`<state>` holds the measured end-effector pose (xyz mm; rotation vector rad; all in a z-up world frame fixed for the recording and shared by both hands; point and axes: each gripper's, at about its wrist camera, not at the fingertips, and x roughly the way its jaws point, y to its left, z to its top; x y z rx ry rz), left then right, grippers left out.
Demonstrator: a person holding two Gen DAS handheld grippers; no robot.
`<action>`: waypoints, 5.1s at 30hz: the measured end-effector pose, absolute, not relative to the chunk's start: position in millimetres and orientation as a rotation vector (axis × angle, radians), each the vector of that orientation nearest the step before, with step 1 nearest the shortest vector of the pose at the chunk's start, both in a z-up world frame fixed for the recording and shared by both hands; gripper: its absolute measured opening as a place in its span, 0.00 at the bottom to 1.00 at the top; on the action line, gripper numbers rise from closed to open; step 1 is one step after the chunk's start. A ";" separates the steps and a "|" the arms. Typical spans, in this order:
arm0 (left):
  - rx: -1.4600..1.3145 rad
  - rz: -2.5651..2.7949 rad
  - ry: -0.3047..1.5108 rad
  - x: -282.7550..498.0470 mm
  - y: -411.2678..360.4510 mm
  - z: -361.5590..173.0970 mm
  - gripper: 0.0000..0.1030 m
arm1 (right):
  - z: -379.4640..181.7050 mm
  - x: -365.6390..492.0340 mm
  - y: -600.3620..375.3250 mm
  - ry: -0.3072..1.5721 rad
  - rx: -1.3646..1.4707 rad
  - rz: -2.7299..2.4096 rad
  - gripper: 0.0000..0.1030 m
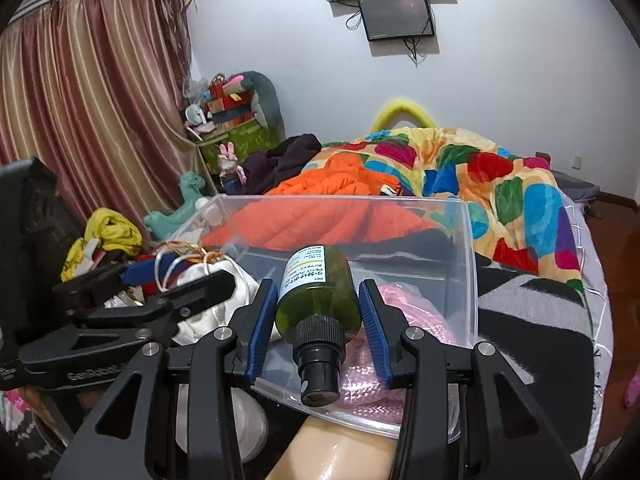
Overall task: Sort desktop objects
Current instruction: 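Carry the pouch and bottle into the clear box and release both tools, then grasp the gourd ornament with the left tool while the right tool grasps the beige cylinder container, then carry the ornament and container into the clear box and open both tools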
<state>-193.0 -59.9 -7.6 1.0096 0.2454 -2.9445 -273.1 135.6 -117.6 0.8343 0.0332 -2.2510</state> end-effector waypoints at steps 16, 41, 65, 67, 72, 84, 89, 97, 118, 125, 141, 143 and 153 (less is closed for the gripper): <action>0.845 -2.993 0.365 -149.7 -87.0 31.9 0.89 | -111.2 -252.2 139.1 0.063 0.812 -2.275 0.44; 1.074 -2.770 0.272 -117.5 -159.2 -14.2 0.90 | -95.3 -200.1 170.5 0.015 0.686 -2.377 0.81; 1.366 -2.605 0.354 -169.5 -184.2 -68.0 0.91 | -147.3 -201.3 182.4 -0.022 0.874 -2.326 0.81; 1.364 -2.598 0.362 -174.4 -185.3 -69.5 0.91 | -149.7 -201.7 182.9 -0.034 0.886 -2.318 0.81; 1.378 -2.567 0.239 -176.8 -177.3 -77.2 0.91 | -157.0 -202.7 180.7 -0.049 0.915 -2.297 0.81; 1.290 -2.575 0.243 -172.7 -182.1 -70.3 0.45 | -162.3 -201.2 180.3 -0.059 0.925 -2.286 0.67; 1.269 -2.584 0.176 -180.8 -174.8 -69.4 0.30 | -162.4 -200.5 185.5 -0.120 0.936 -2.282 0.66; 1.194 -2.601 0.303 -168.1 -190.1 -66.1 0.17 | -160.0 -203.5 204.0 -0.241 0.942 -2.278 0.66; 0.958 -2.784 0.210 -112.6 -145.2 -3.6 0.15 | -139.9 -196.4 226.4 -0.320 0.864 -2.316 0.65; 0.886 -2.863 0.221 -105.8 -129.1 19.2 0.16 | -121.2 -187.1 237.1 -0.370 0.804 -2.313 0.65; 0.890 -2.975 0.199 -127.9 -93.6 28.5 0.16 | -90.7 -185.9 231.3 -0.344 0.694 -2.312 0.65; 0.911 -2.974 0.191 -132.2 -91.6 25.7 0.16 | -89.4 -189.4 230.1 -0.342 0.691 -2.310 0.65; 1.022 -2.949 0.162 -150.9 -86.4 5.6 0.16 | -84.1 -211.1 212.8 -0.293 0.692 -2.322 0.65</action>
